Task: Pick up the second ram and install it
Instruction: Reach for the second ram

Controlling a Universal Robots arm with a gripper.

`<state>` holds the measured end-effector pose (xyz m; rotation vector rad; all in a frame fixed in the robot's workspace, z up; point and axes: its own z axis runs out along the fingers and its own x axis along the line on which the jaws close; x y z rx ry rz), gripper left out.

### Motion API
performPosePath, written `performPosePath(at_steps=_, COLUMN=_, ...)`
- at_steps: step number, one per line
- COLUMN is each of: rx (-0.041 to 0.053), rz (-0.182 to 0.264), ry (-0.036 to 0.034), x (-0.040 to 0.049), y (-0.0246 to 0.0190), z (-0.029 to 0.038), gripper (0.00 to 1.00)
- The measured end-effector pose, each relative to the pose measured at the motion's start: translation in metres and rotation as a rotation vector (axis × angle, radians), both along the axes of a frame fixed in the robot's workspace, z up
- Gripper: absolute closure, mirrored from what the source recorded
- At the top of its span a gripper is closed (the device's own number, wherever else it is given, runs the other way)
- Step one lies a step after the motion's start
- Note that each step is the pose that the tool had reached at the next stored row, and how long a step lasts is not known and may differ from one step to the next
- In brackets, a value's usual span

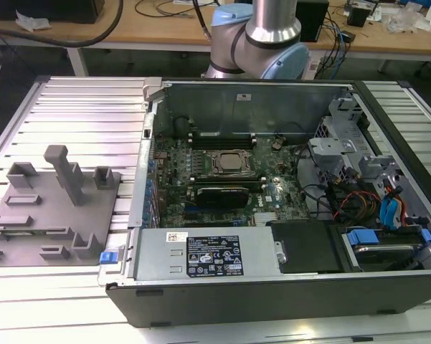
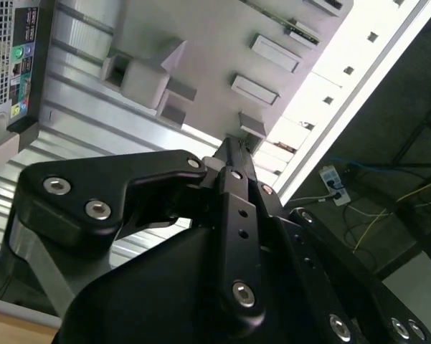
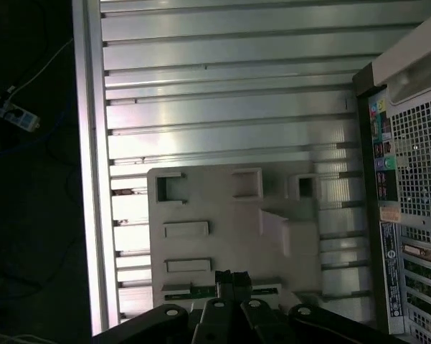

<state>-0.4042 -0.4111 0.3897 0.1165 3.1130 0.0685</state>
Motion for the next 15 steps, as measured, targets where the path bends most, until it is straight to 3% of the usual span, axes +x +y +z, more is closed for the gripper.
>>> performPosePath(at_steps=1, rx=0.0, rz=0.0, ry=-0.0001, x=0.0003, y=-0.0029, z=-0.0005, gripper=0.89)
performPosePath(at_steps=2, rx=-0.0006, rz=0.0, ry=0.0003, x=0.0025, y=-0.0134, z=-0.0021, gripper=0.89)
performPosePath(at_steps=5, rx=-0.0021, rz=0.0, ry=0.0006, x=0.0045, y=-0.0193, z=-0.003, gripper=0.89)
performPosePath(at_steps=7, rx=-0.0021, rz=0.0, ry=0.0006, x=0.0045, y=-0.0274, z=-0.0035, gripper=0.89)
performPosePath(at_steps=15, rx=-0.0021, rz=0.0, ry=0.0006, x=0.0045, y=-0.0288, z=-0.0035, gripper=0.89)
